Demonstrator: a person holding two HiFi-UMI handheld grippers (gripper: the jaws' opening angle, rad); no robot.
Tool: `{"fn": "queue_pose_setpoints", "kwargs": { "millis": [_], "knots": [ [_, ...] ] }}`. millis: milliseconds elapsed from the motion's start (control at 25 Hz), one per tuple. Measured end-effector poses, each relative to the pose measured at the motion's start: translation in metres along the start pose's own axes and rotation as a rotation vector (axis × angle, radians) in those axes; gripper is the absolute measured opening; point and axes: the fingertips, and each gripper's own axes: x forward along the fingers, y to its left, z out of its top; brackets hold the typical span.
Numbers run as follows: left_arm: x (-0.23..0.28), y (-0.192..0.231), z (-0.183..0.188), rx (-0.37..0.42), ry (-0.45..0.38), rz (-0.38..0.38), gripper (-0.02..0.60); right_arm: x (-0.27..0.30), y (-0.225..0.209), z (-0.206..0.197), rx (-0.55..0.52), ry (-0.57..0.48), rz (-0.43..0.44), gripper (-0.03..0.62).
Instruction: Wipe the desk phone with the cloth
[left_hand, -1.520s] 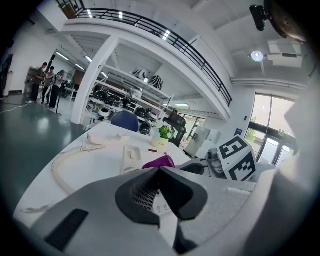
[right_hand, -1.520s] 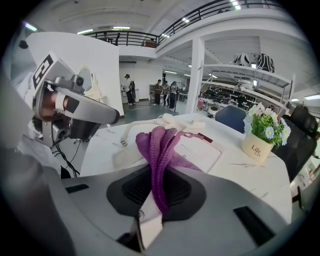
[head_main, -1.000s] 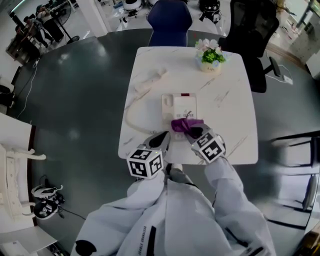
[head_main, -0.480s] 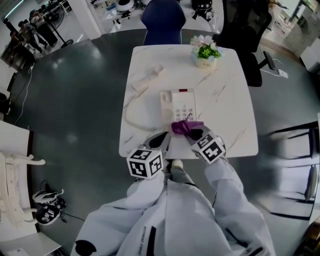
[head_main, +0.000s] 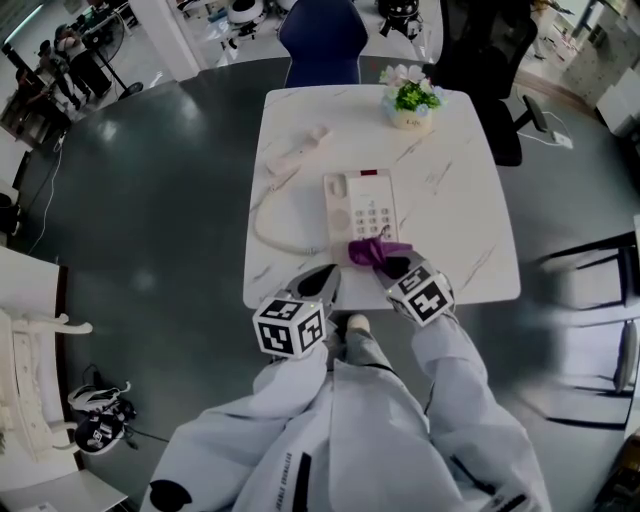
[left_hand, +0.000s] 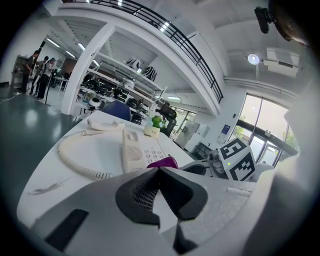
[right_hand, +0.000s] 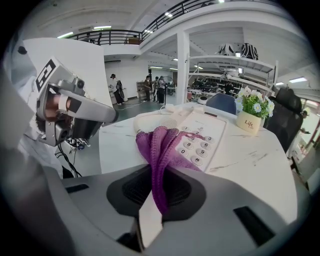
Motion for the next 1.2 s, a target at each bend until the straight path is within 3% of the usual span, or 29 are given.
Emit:
{"fn": "queue_pose_setpoints", "kwargs": {
  "millis": [320, 480, 840, 1200],
  "knots": [
    [-0.007, 0.006, 0.007, 0.025, -0.019, 0.003, -0.002, 0.002, 0.007, -0.005, 0.003, 0.003, 0.02, 0.04],
    [-0.005, 0.008, 0.012, 0.041, -0.034, -0.009, -0.002, -0.002, 0.011, 0.002, 0.056, -0.049, 0.067, 0.04],
    [-0.008, 0.004, 0.046, 0.107, -0.128, -0.017, -0.002, -0.055, -0.002, 0.05, 0.295, -0.408, 0.188, 0.04],
    [-0.017, -0.018, 0.095, 0.235, -0.266, -0.019, -0.002, -0.104, -0.04, 0.081, 0.366, -0.669, 0.166, 0.04]
  ]
}}
